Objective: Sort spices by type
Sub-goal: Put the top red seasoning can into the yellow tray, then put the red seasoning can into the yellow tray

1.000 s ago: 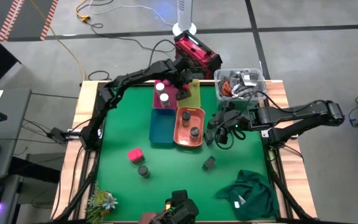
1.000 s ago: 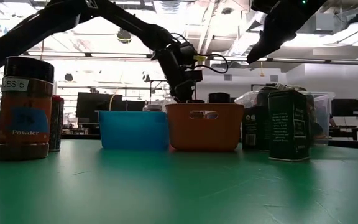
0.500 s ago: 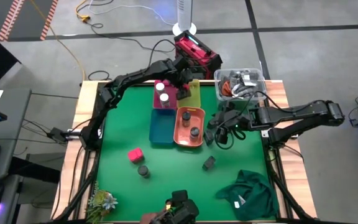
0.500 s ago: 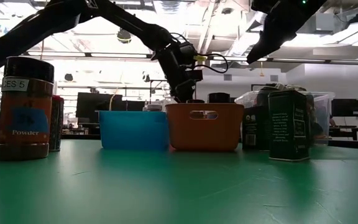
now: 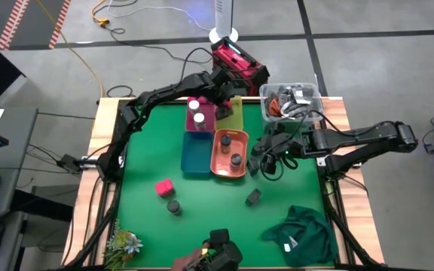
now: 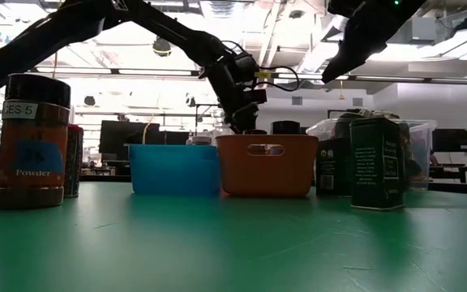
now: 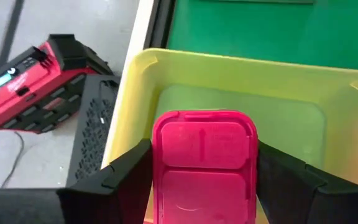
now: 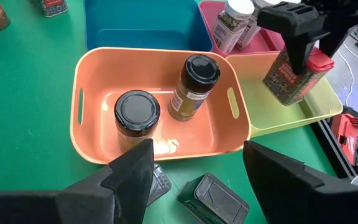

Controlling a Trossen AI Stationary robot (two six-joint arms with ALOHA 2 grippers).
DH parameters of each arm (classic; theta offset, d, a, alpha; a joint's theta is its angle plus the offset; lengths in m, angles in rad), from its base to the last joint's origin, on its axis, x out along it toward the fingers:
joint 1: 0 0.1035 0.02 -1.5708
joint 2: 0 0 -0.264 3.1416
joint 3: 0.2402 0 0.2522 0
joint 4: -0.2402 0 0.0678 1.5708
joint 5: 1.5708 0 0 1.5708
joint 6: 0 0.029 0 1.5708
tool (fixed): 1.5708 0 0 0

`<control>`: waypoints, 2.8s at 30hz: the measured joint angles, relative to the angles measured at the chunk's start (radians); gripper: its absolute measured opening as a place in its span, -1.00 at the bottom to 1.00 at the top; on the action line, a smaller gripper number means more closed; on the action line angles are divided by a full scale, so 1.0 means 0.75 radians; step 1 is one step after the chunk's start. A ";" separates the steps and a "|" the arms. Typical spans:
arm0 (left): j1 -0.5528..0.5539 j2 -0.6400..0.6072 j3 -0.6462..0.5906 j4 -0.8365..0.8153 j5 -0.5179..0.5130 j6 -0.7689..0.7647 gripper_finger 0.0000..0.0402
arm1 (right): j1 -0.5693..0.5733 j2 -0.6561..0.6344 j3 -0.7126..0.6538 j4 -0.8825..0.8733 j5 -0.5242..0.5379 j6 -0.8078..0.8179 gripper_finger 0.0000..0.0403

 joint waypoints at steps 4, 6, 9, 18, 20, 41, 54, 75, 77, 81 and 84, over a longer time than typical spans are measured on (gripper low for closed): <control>-0.012 0.000 -0.001 0.001 -0.035 0.021 0.20 | 0.000 0.000 0.000 0.000 0.000 -0.004 0.37; -0.020 0.000 -0.001 0.002 -0.039 0.024 0.20 | 0.000 0.000 0.000 0.000 0.000 -0.011 0.37; -0.025 0.000 -0.001 -0.002 -0.039 0.025 0.20 | 0.000 0.000 0.000 0.001 0.000 -0.016 0.37; -0.032 -0.002 -0.001 -0.014 -0.041 0.073 0.47 | 0.000 0.000 0.000 0.000 0.001 -0.005 0.37; -0.037 -0.008 -0.001 -0.023 -0.068 0.092 0.53 | 0.000 0.000 0.000 0.000 0.001 -0.005 0.37; -0.321 -0.798 -0.497 -0.249 -0.021 -0.205 0.39 | -0.001 0.000 0.000 0.005 0.001 -0.006 0.37; -0.857 -1.394 -1.202 -0.418 -0.116 -1.054 0.39 | -0.010 0.000 0.000 0.089 0.002 -0.040 0.37; -1.262 -1.419 -1.507 -0.303 -0.361 -1.720 0.39 | -0.063 0.001 0.001 0.177 0.002 -0.126 0.37; -1.274 -1.396 -1.507 -0.304 -0.393 -1.729 0.39 | -0.063 0.001 0.001 0.177 0.002 -0.126 0.37; -1.292 -1.302 -1.507 -0.310 -0.426 -1.687 0.39 | -0.063 0.001 0.001 0.181 0.002 -0.126 0.37; -1.293 -1.224 -1.503 -0.292 -0.429 -1.646 0.39 | -0.063 0.001 0.001 0.181 0.002 -0.125 0.37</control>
